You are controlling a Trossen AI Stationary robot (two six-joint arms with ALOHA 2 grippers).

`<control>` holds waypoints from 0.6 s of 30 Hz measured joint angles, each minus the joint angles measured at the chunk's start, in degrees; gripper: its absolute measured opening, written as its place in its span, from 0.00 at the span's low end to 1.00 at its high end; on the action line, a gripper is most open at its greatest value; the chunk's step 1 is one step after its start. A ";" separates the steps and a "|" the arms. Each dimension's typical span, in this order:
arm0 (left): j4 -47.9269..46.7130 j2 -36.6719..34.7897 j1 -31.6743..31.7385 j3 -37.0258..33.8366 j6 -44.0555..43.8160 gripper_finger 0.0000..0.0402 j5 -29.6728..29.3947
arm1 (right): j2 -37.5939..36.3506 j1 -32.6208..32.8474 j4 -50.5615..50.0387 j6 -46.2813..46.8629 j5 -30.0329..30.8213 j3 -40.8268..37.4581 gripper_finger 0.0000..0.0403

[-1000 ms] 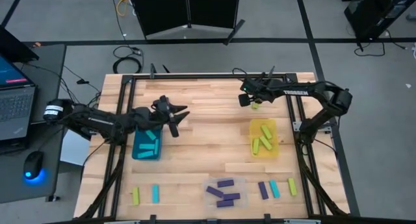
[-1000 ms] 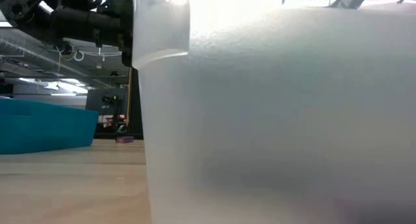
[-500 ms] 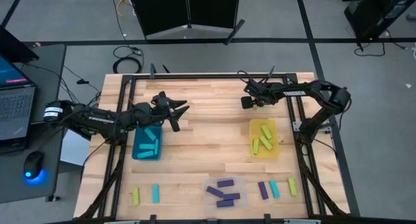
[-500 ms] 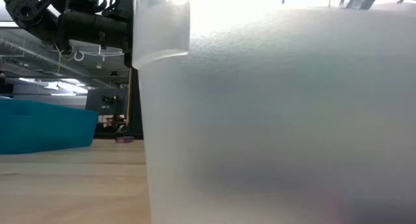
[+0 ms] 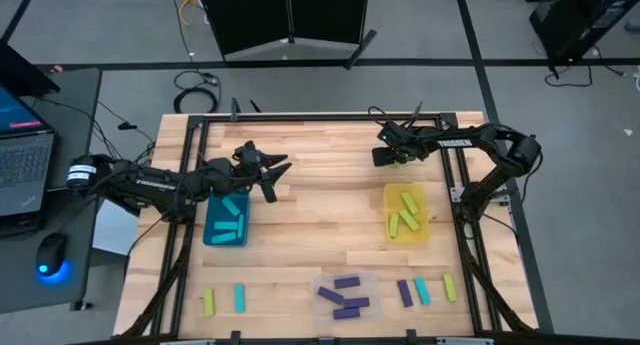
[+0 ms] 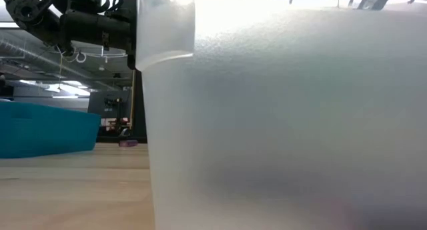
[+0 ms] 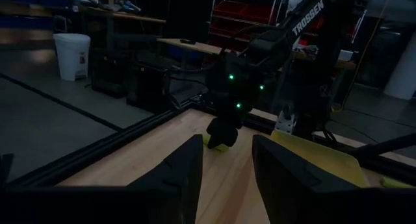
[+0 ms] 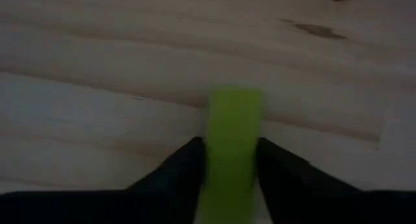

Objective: Sort blocks
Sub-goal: Put the green block into the yellow bin

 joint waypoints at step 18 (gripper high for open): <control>-7.39 0.07 0.00 2.03 -6.36 0.35 -8.04 | -11.79 3.03 1.04 -9.79 2.09 -0.34 0.28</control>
